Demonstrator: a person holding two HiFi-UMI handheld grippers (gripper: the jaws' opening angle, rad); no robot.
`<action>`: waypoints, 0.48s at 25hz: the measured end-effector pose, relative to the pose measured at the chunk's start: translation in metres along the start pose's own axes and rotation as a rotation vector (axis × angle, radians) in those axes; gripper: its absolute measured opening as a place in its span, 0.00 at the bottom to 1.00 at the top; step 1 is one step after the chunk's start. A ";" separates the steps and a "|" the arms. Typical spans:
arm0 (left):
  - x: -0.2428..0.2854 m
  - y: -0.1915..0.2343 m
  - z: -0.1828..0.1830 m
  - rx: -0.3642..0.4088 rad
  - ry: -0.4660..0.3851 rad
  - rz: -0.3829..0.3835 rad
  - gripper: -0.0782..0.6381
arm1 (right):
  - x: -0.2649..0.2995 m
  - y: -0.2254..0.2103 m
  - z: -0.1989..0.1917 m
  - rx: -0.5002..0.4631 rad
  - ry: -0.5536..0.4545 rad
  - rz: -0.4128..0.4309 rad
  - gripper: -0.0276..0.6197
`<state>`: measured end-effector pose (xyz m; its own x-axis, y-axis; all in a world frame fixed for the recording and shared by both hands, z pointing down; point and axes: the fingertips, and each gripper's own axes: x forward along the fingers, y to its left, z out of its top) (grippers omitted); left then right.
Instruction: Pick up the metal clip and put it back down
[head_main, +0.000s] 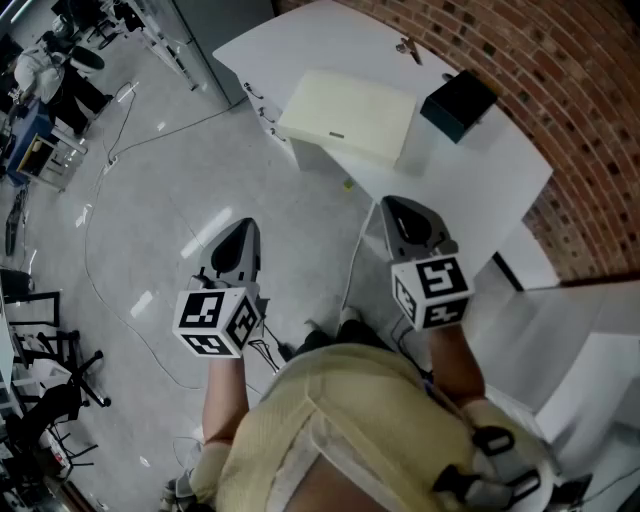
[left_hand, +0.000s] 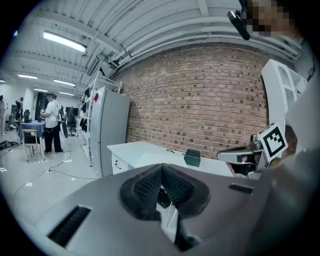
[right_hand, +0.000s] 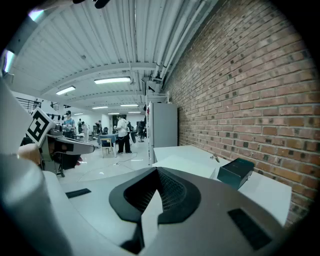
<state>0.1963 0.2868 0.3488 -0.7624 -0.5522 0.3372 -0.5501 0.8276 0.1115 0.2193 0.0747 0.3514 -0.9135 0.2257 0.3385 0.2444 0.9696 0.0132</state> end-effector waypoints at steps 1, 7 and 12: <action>0.002 -0.002 0.001 0.005 -0.003 0.005 0.11 | 0.001 -0.001 -0.002 0.004 0.002 0.009 0.05; 0.011 -0.016 0.001 -0.039 -0.018 0.008 0.11 | 0.004 0.002 -0.008 -0.023 0.011 0.042 0.05; 0.007 -0.013 -0.003 -0.045 -0.014 0.029 0.11 | 0.015 0.002 -0.017 -0.016 0.033 0.067 0.05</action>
<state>0.1992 0.2720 0.3530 -0.7827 -0.5291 0.3279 -0.5123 0.8468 0.1435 0.2115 0.0783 0.3729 -0.8839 0.2861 0.3699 0.3095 0.9509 0.0042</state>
